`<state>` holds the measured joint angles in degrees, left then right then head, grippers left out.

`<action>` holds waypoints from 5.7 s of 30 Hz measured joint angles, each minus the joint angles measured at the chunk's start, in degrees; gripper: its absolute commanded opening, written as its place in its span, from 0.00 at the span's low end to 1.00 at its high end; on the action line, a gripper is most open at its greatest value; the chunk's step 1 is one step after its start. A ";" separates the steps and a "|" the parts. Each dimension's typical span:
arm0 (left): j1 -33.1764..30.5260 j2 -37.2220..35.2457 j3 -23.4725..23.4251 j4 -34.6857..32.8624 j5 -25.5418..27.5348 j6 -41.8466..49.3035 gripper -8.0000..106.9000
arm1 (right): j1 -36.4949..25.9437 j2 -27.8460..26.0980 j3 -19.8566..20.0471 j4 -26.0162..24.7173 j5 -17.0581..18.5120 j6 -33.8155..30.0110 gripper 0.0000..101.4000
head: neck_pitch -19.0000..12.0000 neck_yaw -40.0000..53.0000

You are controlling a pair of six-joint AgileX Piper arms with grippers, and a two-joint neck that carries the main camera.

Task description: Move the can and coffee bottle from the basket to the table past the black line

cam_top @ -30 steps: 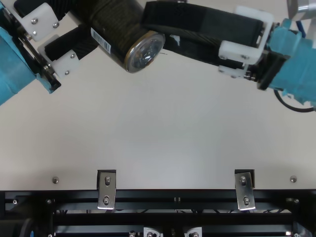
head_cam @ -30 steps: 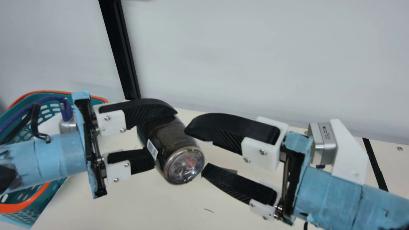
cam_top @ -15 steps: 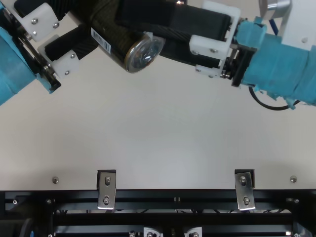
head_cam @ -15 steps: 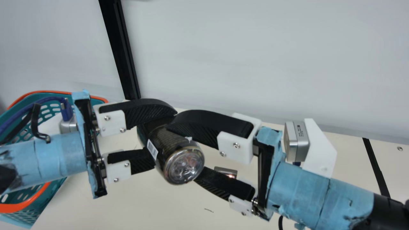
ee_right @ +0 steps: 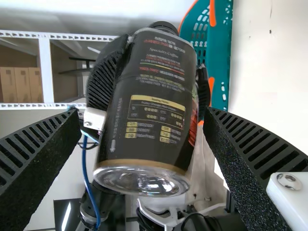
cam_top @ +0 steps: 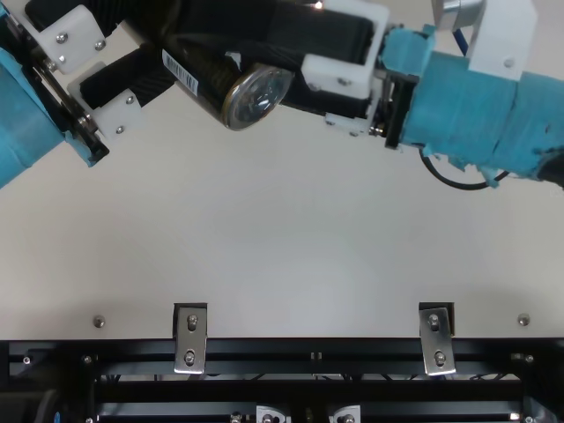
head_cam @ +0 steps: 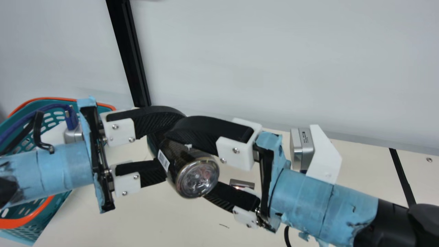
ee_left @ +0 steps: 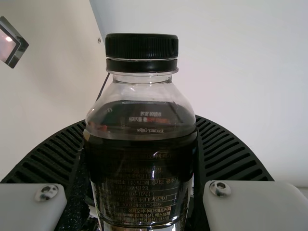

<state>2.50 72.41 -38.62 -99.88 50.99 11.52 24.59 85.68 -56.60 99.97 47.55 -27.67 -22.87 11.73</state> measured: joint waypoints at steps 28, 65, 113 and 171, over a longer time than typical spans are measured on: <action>0.00 0.00 0.00 -0.11 0.00 0.00 0.16 | 0.87 0.61 -0.32 -0.02 -1.11 0.65 0.00 | -0.29 0.00; 7.65 -2.35 1.13 0.86 -11.78 -1.47 0.85 | 0.87 0.61 -0.32 -0.06 -1.11 0.46 0.00 | -0.29 0.00; 7.65 -2.35 1.13 0.79 -11.69 -1.47 0.85 | 17.57 -16.45 6.18 -16.74 -49.74 -6.65 0.00 | -0.29 0.00; 7.65 -2.35 1.13 0.79 -11.69 -1.47 0.85 | 10.85 5.87 4.51 -56.56 -59.05 -12.72 0.00 | -0.29 0.00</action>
<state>10.15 70.06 -37.49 -99.10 39.31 10.05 35.44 91.55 -52.08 43.41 -11.50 -40.39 -23.17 11.73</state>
